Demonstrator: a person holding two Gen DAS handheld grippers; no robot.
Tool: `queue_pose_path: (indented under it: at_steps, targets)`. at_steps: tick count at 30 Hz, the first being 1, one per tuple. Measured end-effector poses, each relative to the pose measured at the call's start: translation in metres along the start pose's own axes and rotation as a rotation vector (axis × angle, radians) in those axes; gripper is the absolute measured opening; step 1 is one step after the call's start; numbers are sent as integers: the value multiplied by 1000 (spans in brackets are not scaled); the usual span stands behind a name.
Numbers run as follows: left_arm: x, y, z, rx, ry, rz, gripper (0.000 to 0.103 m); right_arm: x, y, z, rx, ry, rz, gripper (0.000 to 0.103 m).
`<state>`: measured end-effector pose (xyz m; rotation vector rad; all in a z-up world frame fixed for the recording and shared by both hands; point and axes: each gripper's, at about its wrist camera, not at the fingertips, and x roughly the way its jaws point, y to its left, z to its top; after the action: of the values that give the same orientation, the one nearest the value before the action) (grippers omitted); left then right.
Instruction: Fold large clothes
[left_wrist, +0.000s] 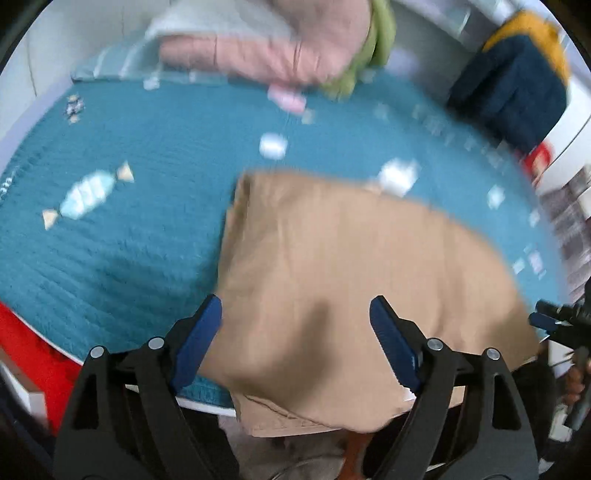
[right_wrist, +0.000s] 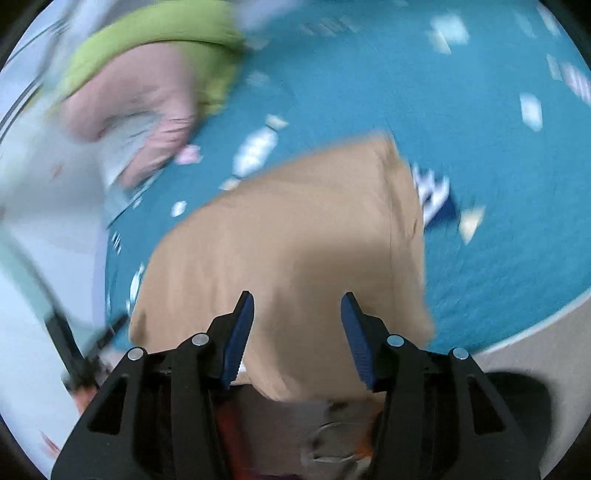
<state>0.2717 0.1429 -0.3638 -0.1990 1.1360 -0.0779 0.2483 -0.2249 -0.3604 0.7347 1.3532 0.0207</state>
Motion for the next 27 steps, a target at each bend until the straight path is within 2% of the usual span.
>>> queue_pose_path:
  at_steps: [2, 3, 5, 10, 13, 15, 17, 20, 22, 23, 27]
  targets:
    - [34, 4, -12, -14, 126, 72, 83, 26, -22, 2, 98, 54, -81, 45]
    - [43, 7, -17, -30, 155, 71, 85, 36, -31, 2, 127, 62, -100, 40]
    - [54, 16, -29, -69, 182, 41, 89, 44, -41, 3, 150, 63, -103, 37]
    - [49, 26, -31, -103, 157, -9, 90, 35, -27, 7, 95, 50, -117, 39]
    - [24, 40, -27, -151, 79, -85, 90, 9, 1, -1, -10, -37, -116, 41]
    - [8, 54, -27, -203, 14, -102, 90, -7, 29, -3, -101, -113, -86, 41]
    - [4, 67, -27, -265, 2, -93, 90, -10, 59, -1, -187, -156, -38, 41]
    - [10, 77, -29, -304, 12, -56, 90, 9, 107, 8, -295, -177, 18, 40]
    - [13, 80, -35, -312, 21, -43, 90, 27, 125, 15, -308, -159, 85, 29]
    - [15, 81, -39, -325, 28, -50, 90, 39, 136, 19, -316, -150, 90, 19]
    - [26, 83, -51, -362, 48, -59, 90, 83, 159, 37, -301, -109, 73, 6]
